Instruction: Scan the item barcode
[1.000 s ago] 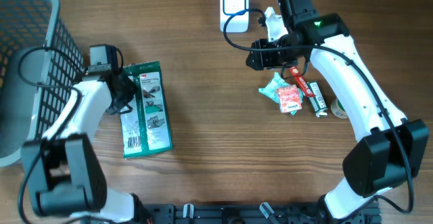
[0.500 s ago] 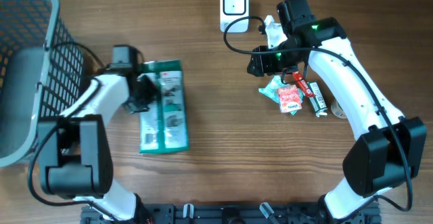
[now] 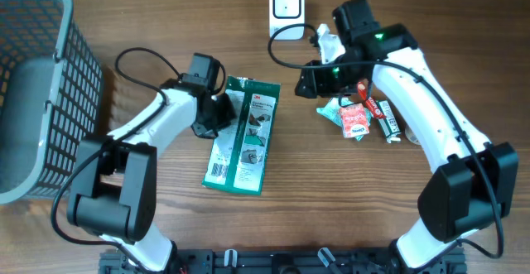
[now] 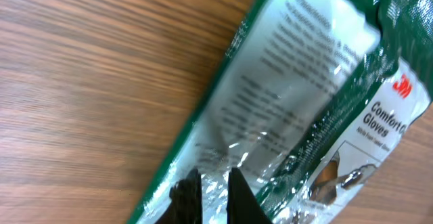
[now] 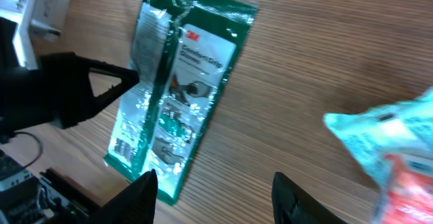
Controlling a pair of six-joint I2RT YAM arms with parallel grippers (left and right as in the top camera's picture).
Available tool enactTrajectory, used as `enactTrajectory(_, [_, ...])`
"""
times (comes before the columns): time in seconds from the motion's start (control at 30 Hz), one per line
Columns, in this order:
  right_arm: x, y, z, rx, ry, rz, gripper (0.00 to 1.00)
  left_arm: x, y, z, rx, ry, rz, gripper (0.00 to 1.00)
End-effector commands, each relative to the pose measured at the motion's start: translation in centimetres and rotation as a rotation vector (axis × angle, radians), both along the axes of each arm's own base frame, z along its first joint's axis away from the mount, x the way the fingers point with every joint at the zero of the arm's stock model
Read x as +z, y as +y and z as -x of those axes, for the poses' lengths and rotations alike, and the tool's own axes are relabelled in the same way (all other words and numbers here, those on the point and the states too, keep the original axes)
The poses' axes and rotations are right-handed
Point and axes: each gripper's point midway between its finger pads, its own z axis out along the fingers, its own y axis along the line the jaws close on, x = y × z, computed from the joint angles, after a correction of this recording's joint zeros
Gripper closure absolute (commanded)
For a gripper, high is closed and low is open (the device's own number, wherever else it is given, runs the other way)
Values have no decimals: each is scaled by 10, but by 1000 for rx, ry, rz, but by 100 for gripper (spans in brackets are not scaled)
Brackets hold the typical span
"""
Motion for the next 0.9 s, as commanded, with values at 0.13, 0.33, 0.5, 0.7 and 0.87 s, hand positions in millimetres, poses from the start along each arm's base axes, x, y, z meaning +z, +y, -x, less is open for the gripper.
enactTrajectory(0.13, [-30, 55, 23, -104, 89, -68, 36, 18, 30, 8, -2, 42, -36, 92])
enactTrajectory(0.33, [-74, 76, 43, -136, 105, -93, 35, -4, 28, 36, -24, 111, -50, 91])
enactTrajectory(0.5, [-102, 67, 51, -198, 104, -38, 35, -22, 31, 52, -26, 133, -55, 90])
enactTrajectory(0.7, [-123, 63, 55, -254, 108, -63, 34, -35, 33, 62, -26, 140, -56, 89])
enactTrajectory(0.87, [-136, 63, 59, -285, 109, -105, 34, -36, 33, 64, -26, 144, -57, 88])
